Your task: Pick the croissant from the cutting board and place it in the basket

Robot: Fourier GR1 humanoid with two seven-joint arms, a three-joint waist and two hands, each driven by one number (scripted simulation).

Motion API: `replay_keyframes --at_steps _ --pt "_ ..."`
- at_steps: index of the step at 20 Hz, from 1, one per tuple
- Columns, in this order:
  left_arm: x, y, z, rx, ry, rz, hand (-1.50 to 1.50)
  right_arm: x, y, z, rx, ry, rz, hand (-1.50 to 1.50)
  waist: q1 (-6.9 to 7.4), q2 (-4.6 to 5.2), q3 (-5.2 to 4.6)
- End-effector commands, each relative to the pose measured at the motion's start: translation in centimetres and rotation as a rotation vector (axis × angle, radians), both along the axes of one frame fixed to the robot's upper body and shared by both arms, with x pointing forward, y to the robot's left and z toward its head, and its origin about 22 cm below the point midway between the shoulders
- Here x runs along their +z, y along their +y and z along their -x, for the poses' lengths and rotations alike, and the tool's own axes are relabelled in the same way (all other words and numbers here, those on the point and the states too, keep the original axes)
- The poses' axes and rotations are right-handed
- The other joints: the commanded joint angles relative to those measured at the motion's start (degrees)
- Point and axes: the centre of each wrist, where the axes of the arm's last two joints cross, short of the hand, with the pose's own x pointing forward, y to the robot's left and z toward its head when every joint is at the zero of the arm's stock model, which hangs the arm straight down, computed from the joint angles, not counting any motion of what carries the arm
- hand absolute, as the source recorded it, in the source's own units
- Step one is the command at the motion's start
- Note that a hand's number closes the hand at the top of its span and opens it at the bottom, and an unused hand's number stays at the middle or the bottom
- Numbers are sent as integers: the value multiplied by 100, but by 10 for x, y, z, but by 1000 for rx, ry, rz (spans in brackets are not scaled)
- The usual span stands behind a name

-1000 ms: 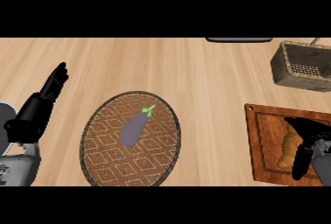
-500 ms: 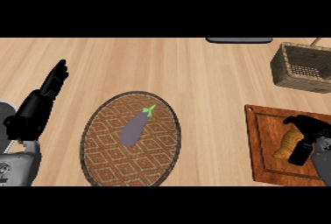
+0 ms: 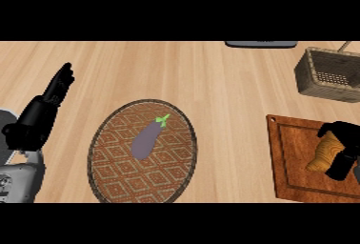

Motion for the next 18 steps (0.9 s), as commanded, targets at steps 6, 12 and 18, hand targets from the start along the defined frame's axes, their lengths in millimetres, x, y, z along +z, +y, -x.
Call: replay_keyframes --at_steps 6,12,18 --pt "2 -5 1 -12 -16 12 0 130 -141 17 63 -315 -15 150 39 143 156" --pt "1 -7 -2 -23 -18 21 0 166 -191 40 54 -587 -12 150 125 214 169" --pt "-1 -11 0 -31 -24 17 0 213 -217 50 65 -1040 -324 150 195 124 148"
